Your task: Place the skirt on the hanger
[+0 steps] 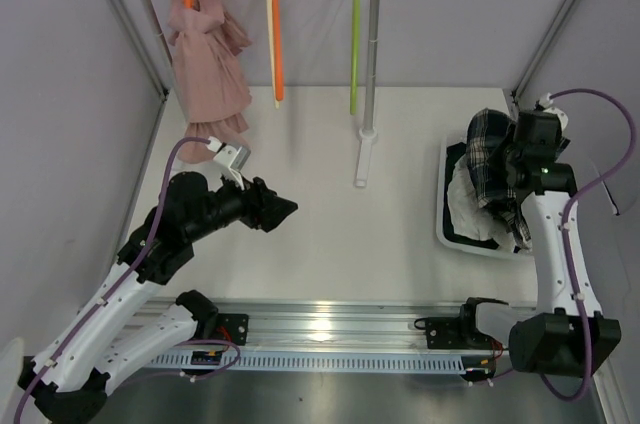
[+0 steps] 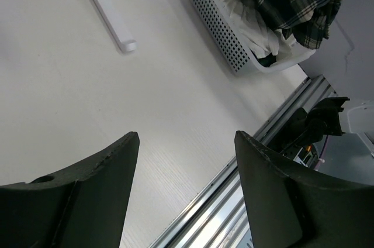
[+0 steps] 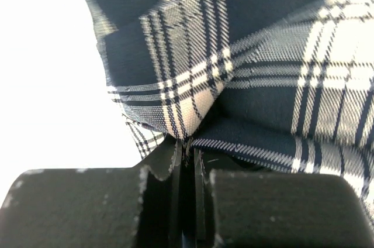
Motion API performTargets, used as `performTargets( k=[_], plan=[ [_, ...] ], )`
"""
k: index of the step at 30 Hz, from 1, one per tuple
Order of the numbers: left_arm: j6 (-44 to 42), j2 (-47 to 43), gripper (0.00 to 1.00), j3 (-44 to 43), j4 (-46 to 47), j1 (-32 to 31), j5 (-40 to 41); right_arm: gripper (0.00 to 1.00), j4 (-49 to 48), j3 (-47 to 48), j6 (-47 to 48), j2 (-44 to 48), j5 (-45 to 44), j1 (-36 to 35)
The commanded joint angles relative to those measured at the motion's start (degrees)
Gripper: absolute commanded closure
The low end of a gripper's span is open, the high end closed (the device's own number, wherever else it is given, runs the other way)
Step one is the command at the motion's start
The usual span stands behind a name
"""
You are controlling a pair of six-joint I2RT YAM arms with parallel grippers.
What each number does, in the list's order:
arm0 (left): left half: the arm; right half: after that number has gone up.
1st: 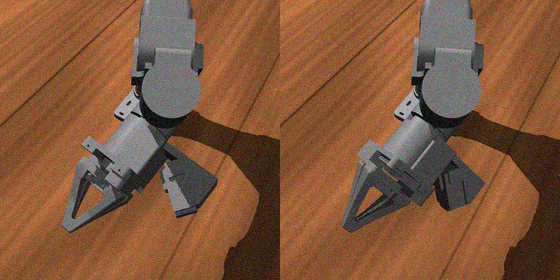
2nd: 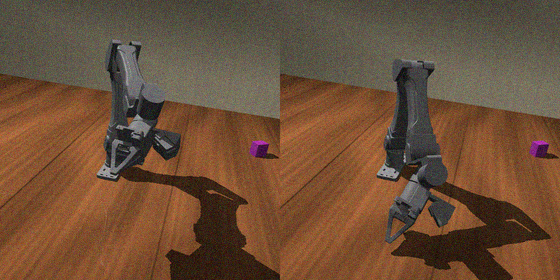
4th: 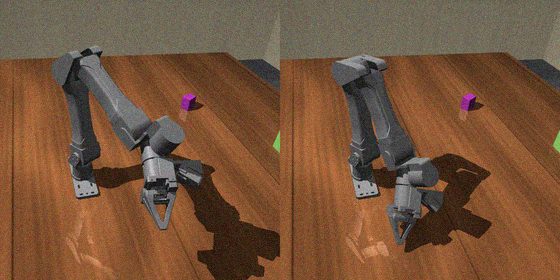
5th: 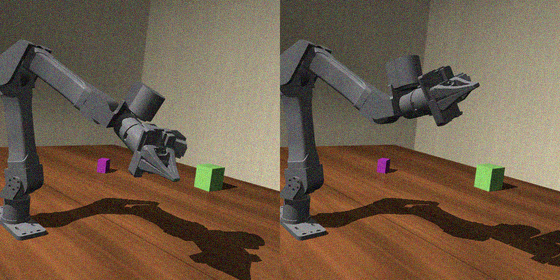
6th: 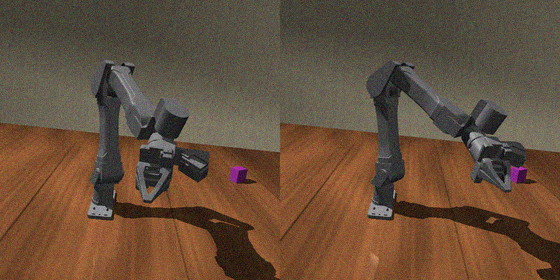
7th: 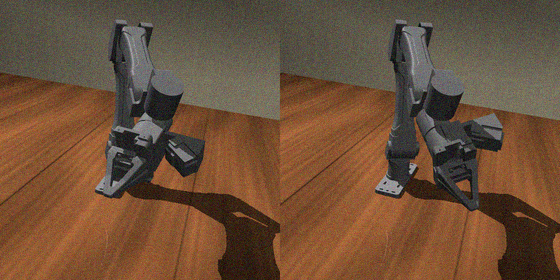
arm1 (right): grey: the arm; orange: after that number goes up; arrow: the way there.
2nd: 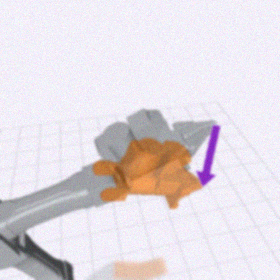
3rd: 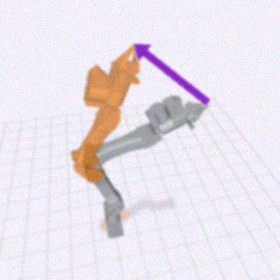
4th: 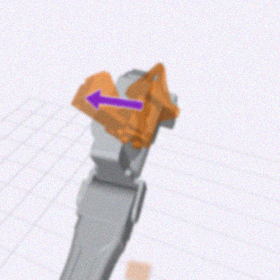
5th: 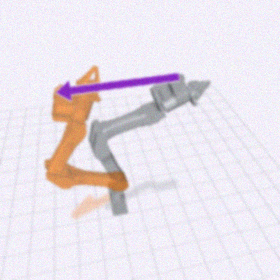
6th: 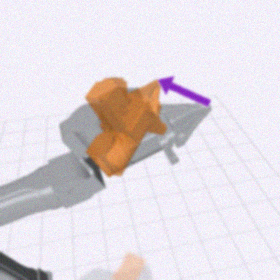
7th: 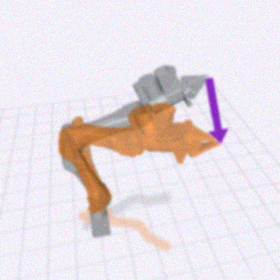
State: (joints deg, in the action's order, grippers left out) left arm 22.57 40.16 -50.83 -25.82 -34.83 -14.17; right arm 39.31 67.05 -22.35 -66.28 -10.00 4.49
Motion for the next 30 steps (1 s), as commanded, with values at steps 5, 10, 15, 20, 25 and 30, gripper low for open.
performTargets(
  k=[5,10,15,20,25,30],
  plan=[
    [0.81,-0.87,0.29,-2.26,0.95,-0.59,0.29,1.0,4.02,11.96,0.11,4.14,5.24,-3.43],
    [0.72,-1.14,0.29,-2.34,0.69,-0.59,0.46,1.0,3.41,17.85,0.11,4.49,4.03,-14.91],
    [0.72,-1.31,0.29,-2.34,0.77,-0.68,0.73,1.0,4.72,24.7,-0.06,2.39,-5.99,-27.68],
    [0.9,-1.67,0.29,-2.17,0.78,-0.59,1.08,1.0,3.67,26.12,-2.43,1.33,-8.19,-37.6],
    [0.9,-2.02,0.29,-2.17,0.25,-0.68,1.43,1.0,-0.79,18.05,-6.55,0.19,-6.45,-41.84],
    [1.6,-2.11,0.29,-1.38,0.6,-0.68,1.17,0.8,-4.24,5.57,-9.55,-3.76,-3.28,-39.4]
  ],
)
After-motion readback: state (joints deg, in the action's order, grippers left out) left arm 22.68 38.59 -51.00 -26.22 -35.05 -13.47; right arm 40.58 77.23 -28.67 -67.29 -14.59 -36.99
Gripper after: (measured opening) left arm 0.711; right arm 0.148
